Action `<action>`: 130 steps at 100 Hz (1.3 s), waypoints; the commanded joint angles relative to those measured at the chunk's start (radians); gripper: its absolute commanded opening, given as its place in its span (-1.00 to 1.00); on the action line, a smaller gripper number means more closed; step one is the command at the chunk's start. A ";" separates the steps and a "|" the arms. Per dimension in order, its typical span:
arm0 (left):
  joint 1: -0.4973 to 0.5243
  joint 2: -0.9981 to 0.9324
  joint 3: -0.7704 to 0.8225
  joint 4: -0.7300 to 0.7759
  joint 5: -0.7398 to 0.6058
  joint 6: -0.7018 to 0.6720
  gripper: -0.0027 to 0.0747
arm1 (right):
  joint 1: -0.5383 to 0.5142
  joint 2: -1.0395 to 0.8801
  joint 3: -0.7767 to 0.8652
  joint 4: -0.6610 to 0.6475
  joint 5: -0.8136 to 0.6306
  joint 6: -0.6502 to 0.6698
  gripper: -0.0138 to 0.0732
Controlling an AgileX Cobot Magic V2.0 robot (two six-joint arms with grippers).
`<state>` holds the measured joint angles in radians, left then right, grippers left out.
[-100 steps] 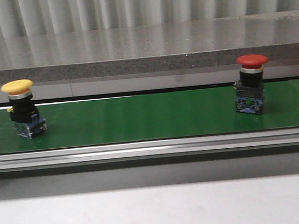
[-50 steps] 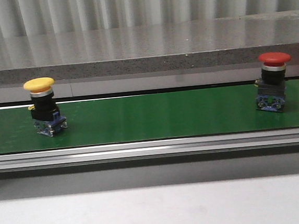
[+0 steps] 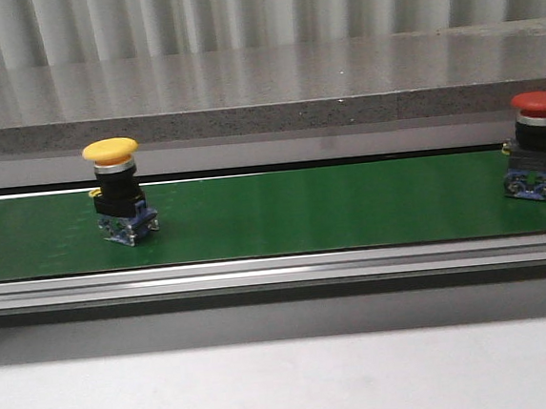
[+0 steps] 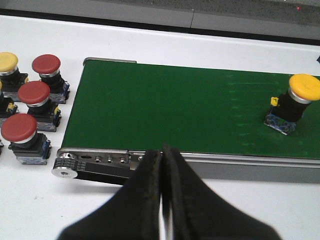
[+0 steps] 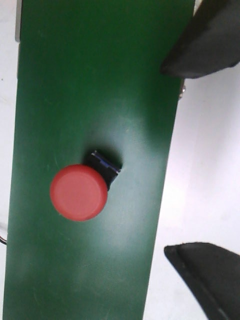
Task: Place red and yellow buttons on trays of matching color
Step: 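Position the right gripper above the red button arriving at the belt end, then grasp the red button with the right gripper and carry it over the red tray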
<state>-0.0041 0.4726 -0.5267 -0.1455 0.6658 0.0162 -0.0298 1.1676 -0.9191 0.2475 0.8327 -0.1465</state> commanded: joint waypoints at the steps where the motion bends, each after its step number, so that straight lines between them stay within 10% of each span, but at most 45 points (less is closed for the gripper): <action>1: -0.006 0.004 -0.026 -0.016 -0.074 0.002 -0.98 | 0.002 0.044 -0.059 0.021 -0.036 -0.030 0.82; 44: -0.006 0.004 -0.026 -0.016 -0.074 0.002 -0.98 | 0.002 0.253 -0.126 0.021 -0.180 -0.055 0.76; 86: -0.006 0.004 -0.026 -0.016 -0.074 0.002 -0.98 | -0.010 0.329 -0.203 0.008 -0.134 -0.055 -0.31; 130: -0.006 0.004 -0.026 -0.016 -0.074 0.002 -0.98 | -0.348 0.455 -0.554 0.007 -0.082 0.011 -0.31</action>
<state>-0.0041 0.4726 -0.5267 -0.1471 0.6658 0.0162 -0.3180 1.6080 -1.3929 0.2512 0.7943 -0.1500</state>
